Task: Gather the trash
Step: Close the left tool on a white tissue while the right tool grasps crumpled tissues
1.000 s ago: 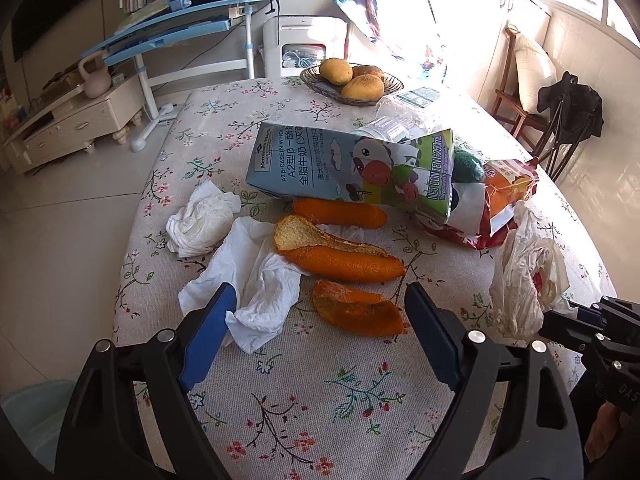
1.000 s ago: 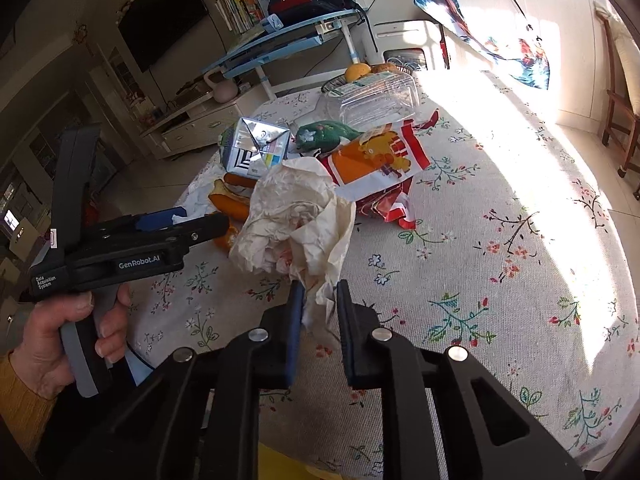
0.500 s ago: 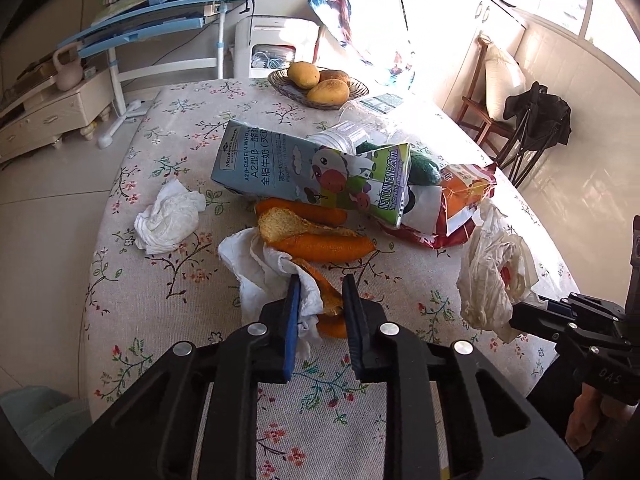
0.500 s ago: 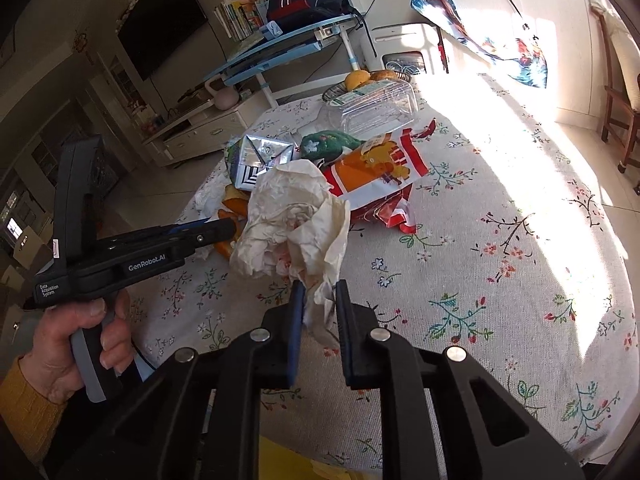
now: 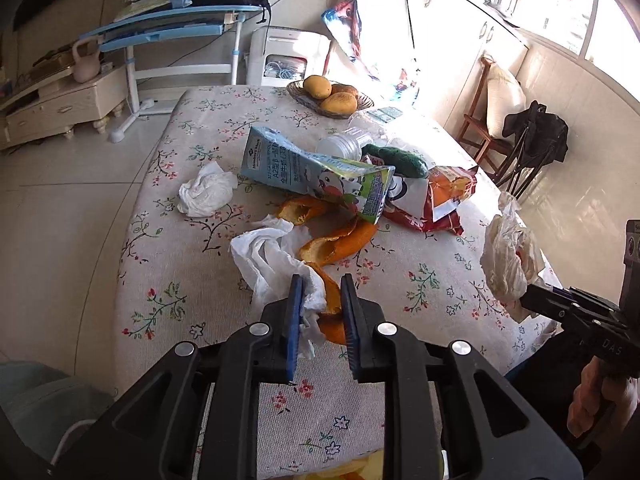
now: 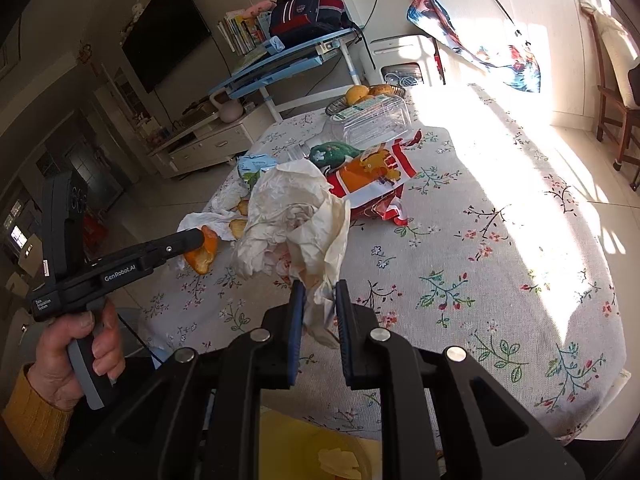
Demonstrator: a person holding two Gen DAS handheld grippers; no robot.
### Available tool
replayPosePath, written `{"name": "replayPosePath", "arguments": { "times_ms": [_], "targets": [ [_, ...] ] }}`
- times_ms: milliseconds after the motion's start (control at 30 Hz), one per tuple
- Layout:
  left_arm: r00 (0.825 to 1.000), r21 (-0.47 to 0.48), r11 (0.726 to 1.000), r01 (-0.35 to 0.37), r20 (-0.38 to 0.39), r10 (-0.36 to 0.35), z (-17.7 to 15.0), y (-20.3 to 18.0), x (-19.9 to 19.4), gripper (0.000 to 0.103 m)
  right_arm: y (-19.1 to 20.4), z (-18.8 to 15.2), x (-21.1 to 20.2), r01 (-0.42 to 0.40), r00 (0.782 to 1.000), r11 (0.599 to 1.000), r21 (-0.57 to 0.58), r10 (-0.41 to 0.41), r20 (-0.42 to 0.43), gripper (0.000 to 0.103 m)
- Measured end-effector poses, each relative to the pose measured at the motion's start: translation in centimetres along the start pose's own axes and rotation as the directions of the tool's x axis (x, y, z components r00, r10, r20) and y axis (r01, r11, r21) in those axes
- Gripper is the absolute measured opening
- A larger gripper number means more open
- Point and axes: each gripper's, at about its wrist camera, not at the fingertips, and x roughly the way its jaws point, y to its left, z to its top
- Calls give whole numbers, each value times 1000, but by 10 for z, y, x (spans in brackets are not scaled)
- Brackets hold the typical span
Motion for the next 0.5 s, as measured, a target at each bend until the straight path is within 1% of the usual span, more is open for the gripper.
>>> {"name": "replayPosePath", "arguments": {
  "times_ms": [33,67,100,133,167,200,233,367,433,500],
  "targets": [
    [1000,-20,1000,13,-19,-14,-2,4,3,22,0,0,0,2,1000,1000,-1,-2,1,17],
    [999,-36,999,25,-20,-26,-4,7,2,29,-1,-1,-1,4,1000,1000,-1,-4,2,17],
    [1000,-43,999,21,-1,-21,-3,9,-3,35,-2,-1,-1,5,1000,1000,0,-5,2,17],
    [1000,-45,999,-2,30,4,-2,10,-9,50,-3,-1,0,6,1000,1000,4,-6,1,17],
    [997,-52,998,-28,63,32,-1,13,-16,58,-5,0,1,7,1000,1000,9,-7,0,17],
    [995,-65,997,-40,84,45,0,17,-19,59,-6,0,2,7,1000,1000,13,-7,-2,17],
    [995,-79,996,-45,84,51,1,21,-19,60,-8,0,3,7,1000,1000,18,-7,-5,17],
    [994,-117,988,-97,34,102,2,33,-3,60,-10,-1,8,2,1000,1000,26,-1,-16,17],
    [995,-128,987,-96,28,100,6,35,6,61,-9,0,11,-4,1000,1000,27,4,-19,17],
    [994,-120,988,-102,26,106,11,33,17,62,-6,-1,12,-9,1000,1000,24,10,-23,17]
  ]
}}
